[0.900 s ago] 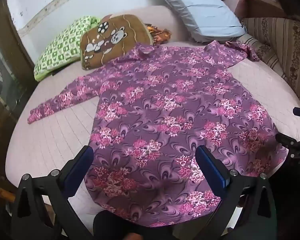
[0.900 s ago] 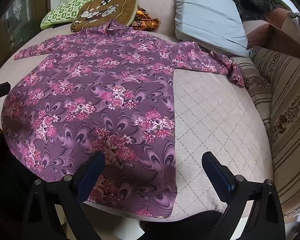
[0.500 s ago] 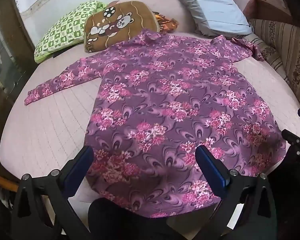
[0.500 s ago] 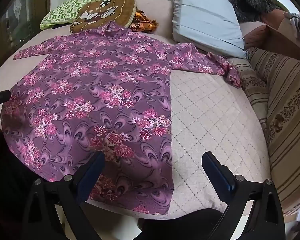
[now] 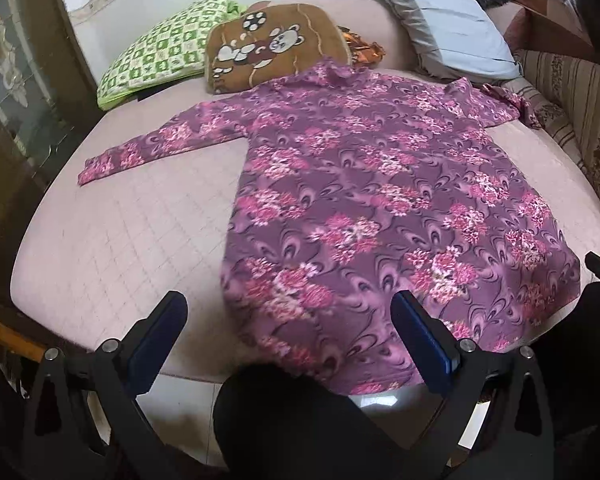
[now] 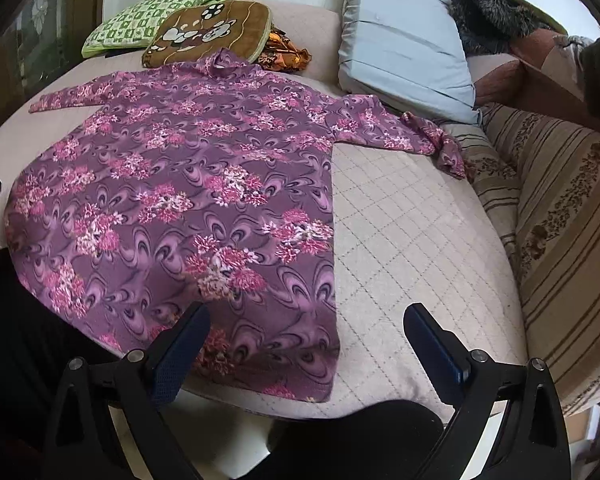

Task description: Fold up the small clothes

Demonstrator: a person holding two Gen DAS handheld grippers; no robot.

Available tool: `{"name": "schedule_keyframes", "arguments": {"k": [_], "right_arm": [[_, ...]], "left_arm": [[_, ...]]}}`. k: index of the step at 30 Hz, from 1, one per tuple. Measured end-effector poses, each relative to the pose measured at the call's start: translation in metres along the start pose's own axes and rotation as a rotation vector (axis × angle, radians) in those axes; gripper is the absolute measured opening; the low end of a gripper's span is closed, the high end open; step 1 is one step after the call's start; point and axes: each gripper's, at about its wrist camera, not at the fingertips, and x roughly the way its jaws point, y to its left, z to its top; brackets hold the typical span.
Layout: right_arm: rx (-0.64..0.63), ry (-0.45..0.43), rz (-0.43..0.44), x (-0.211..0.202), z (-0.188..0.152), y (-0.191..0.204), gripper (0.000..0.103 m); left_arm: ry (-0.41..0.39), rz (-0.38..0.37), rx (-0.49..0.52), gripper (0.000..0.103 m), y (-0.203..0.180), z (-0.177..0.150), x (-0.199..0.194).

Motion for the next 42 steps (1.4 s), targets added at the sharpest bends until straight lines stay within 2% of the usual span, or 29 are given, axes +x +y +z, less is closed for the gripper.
{"name": "schedule_keyframes", "arguments": {"k": [9,19,26,31,36,42], "right_arm": [[-0.004,-0.036,-0.011,-0.009,0.004,-0.001,0.098],[-0.015,-0.035,-0.003,-0.007,0.008,0.005,0.098],[0.027,-0.04,0.029,-0.008,0.013,-0.001,0.098],[0.021,-0.042,0.01,-0.008,0.014,-0.005,0.098],[0.032,-0.046,0.035,-0.012,0.013,-0.006,0.098],[0.01,-0.076,0.042,-0.022,0.009,0.003,0.098]], "left_arm": [[-0.011,-0.03,-0.056,0.103,0.01,-0.001,-0.001],[-0.022,-0.036,0.019,0.103,-0.009,-0.002,0.001],[-0.033,-0.037,0.059,0.103,-0.019,-0.003,0.001],[-0.023,-0.052,0.066,0.103,-0.024,-0.003,0.003],[-0.03,-0.115,0.072,0.103,-0.034,-0.008,-0.006],[-0.055,-0.112,0.124,0.103,-0.048,-0.013,-0.016]]}}
